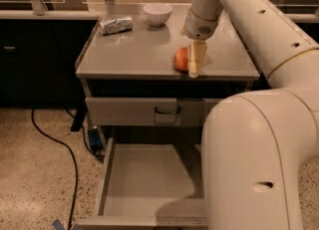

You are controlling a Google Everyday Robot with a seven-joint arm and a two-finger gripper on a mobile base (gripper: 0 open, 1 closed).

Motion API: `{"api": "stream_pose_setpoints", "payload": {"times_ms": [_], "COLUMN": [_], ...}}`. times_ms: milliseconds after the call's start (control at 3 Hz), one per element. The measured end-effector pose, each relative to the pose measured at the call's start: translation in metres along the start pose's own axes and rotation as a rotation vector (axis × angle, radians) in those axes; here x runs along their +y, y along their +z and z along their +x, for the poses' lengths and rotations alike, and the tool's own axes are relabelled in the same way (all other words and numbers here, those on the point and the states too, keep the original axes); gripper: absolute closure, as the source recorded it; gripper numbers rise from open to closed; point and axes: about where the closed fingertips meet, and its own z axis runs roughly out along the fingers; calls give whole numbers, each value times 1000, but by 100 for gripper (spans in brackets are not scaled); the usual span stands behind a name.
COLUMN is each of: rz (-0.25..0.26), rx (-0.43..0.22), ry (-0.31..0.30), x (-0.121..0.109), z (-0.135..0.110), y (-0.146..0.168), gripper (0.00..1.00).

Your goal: Place orange into middle drawer

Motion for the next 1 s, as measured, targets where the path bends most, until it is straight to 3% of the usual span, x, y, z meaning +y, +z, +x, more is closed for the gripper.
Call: {"api": "stream_pose_setpoints", "payload": {"times_ms": [333, 667, 1000], "rz": [-54, -14, -9], "rx": [-3, -15, -17], "ry": [45, 13, 13], "x": [7, -6, -8], "z": [18, 5, 4], "y": [28, 29, 32], "gripper": [0, 0, 0]}}
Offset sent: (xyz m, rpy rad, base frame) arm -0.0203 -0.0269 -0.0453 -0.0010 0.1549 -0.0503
